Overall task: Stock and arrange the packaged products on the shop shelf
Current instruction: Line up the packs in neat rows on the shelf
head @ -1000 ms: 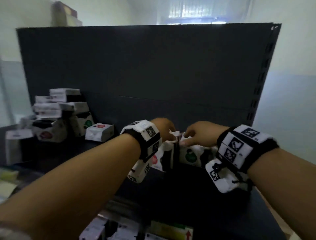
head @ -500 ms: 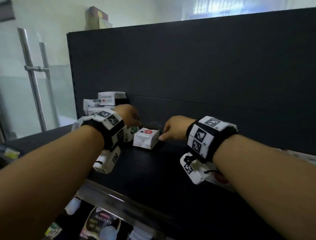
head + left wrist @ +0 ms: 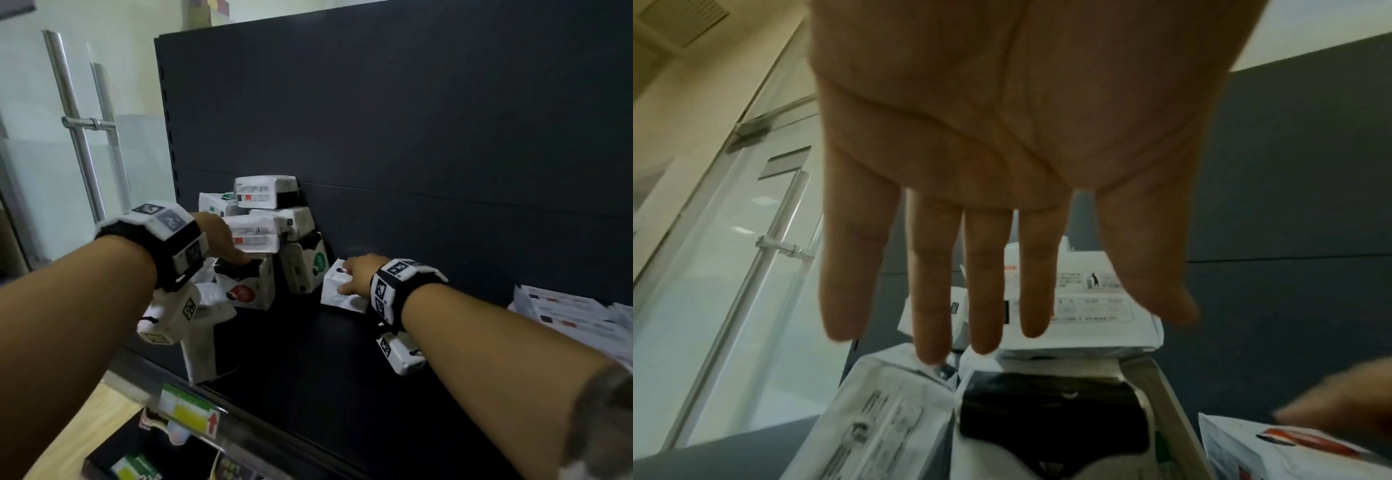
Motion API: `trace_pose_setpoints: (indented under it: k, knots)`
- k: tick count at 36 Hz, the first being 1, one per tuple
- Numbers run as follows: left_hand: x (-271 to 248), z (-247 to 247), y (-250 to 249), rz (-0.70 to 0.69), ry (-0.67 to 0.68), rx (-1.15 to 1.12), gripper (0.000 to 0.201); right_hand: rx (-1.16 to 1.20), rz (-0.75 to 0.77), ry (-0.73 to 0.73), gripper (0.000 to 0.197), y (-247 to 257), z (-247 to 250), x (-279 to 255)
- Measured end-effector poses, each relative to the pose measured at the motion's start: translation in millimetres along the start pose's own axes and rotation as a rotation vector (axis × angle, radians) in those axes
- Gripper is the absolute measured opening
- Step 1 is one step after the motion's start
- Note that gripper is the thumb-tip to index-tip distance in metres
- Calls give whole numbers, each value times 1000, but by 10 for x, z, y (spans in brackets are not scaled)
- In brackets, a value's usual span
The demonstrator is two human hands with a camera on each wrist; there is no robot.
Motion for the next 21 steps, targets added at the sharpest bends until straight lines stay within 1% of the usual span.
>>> trace_pose_setpoints:
  k: [2, 4, 7, 9, 11, 13, 14, 16, 18, 21]
  knots:
    - [-3, 20, -1, -10, -7, -26, 56, -35, 21, 61, 69, 26, -63, 86]
    - [-5, 54, -24, -17, -15, -67, 56, -64, 24, 100, 72, 64, -116, 159]
    - [-20, 124, -74, -30, -28, -194, 49, -45, 16, 113, 73, 107, -220, 230]
    - [-38, 169, -91, -39, -47, -232, 47, 13, 23, 84, 72, 112, -255, 241]
    - [-82, 198, -99, -35, -57, -166, 48, 3, 27, 68, 64, 87, -246, 237]
    - [-141, 192, -105, -30, -35, -31, 50, 13, 36, 80, 50, 53, -225, 217]
    - [-178, 167, -101, -19, 5, 36, 52, 20, 37, 90, 45, 37, -222, 194]
    - [-211, 65, -67, -17, 114, 138, 57, 17, 39, 91, 41, 1, -221, 166]
    - [-225, -78, -13, -19, 219, 208, 66, -8, 39, 90, 36, -17, -214, 132]
    - [-256, -272, 5, 7, 282, 249, 83, -56, 81, 95, 14, -32, -184, 61]
Point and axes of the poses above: each hand's wrist, its own x-axis towards the middle knuckle, its own z-axis out of the back of the hand, y = z × x, the point moved 3 cm from there along x, towards the middle knuckle, and after that the axes turned 5 degrees about x, right-handed, at the moved point
